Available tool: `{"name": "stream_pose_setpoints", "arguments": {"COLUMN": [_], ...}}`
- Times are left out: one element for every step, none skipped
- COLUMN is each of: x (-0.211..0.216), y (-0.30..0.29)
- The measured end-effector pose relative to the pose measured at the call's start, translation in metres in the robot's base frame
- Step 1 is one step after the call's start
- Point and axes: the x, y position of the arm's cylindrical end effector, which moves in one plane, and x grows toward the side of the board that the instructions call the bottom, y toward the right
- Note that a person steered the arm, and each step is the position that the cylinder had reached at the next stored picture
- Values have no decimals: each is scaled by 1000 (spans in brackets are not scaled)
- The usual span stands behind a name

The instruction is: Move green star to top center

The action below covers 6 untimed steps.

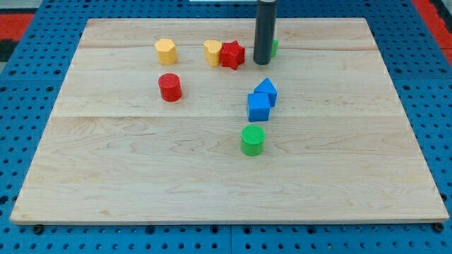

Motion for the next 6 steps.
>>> {"name": "stream_pose_setpoints", "arguments": {"x": [0, -16, -42, -44, -44, -44], "y": [29, 36, 34, 5, -43, -87]}}
